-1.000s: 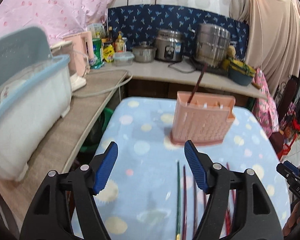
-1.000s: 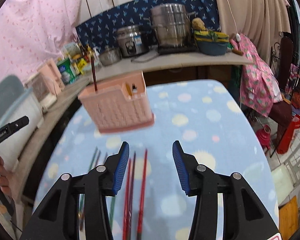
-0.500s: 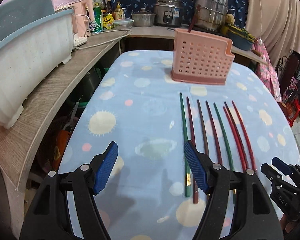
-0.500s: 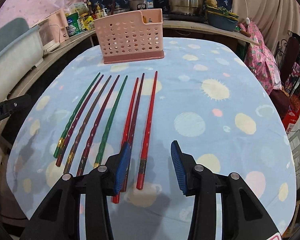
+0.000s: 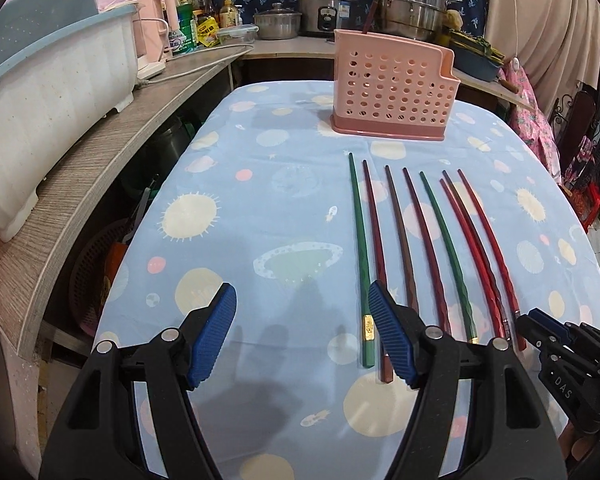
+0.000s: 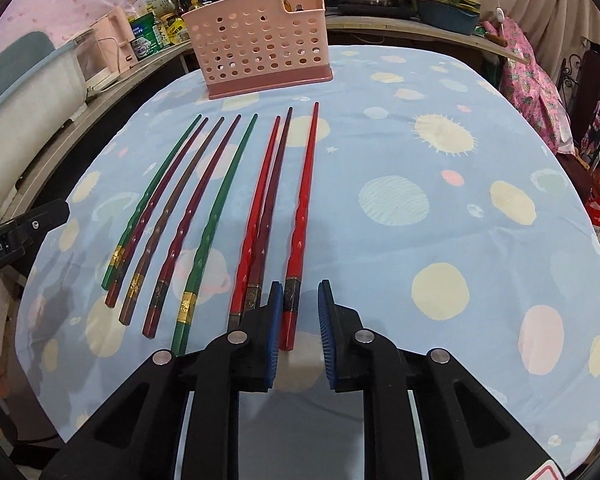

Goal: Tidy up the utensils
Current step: 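Move both open tools back down over the remaining chopsticks, then grasp a red chopstick with right tool while left tool grasps a green chopstick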

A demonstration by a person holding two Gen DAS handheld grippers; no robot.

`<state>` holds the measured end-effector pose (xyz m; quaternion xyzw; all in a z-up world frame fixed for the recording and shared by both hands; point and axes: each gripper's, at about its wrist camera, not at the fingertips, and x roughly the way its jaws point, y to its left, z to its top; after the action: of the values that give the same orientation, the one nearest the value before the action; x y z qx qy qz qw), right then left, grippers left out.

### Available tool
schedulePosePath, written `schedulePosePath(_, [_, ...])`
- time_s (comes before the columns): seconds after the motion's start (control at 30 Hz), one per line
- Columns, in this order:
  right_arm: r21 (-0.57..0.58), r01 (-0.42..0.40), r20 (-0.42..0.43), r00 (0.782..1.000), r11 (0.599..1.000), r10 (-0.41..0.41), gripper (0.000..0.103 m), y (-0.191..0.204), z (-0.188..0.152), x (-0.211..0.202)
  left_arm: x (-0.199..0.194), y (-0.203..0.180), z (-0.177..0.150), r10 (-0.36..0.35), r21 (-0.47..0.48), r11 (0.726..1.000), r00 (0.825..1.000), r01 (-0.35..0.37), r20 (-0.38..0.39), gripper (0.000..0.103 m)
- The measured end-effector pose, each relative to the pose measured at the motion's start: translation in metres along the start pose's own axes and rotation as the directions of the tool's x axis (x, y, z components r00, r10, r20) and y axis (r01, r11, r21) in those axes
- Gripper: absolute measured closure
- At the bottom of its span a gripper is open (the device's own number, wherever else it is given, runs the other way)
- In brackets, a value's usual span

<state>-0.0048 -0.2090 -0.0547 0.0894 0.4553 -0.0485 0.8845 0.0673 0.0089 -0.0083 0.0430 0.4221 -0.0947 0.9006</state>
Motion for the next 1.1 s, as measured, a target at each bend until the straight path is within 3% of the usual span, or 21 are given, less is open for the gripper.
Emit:
schedulePosePath(0.3, [-0.012,0.005,-0.007,1.000,1.000,-0.005,0.095,0.001,-0.003,0.003,0.007,-0.005,-0.009,-0.005,0.007,1.000,1.000,0.006,-0.028,0.038])
schedulePosePath(0.9, [0.013,0.021,-0.001,1.000,1.000,-0.021,0.096,-0.011,-0.007,-0.002,0.021,-0.020,-0.022,-0.026,0.041,0.999,0.997,0.029,-0.076,0.038])
schedulePosePath(1.1, [0.008,0.019,-0.001,1.000,1.000,-0.019,0.096,-0.011,-0.007,-0.001,0.031,-0.019,-0.023,-0.012,0.032,0.999,0.995,0.015,-0.098,0.044])
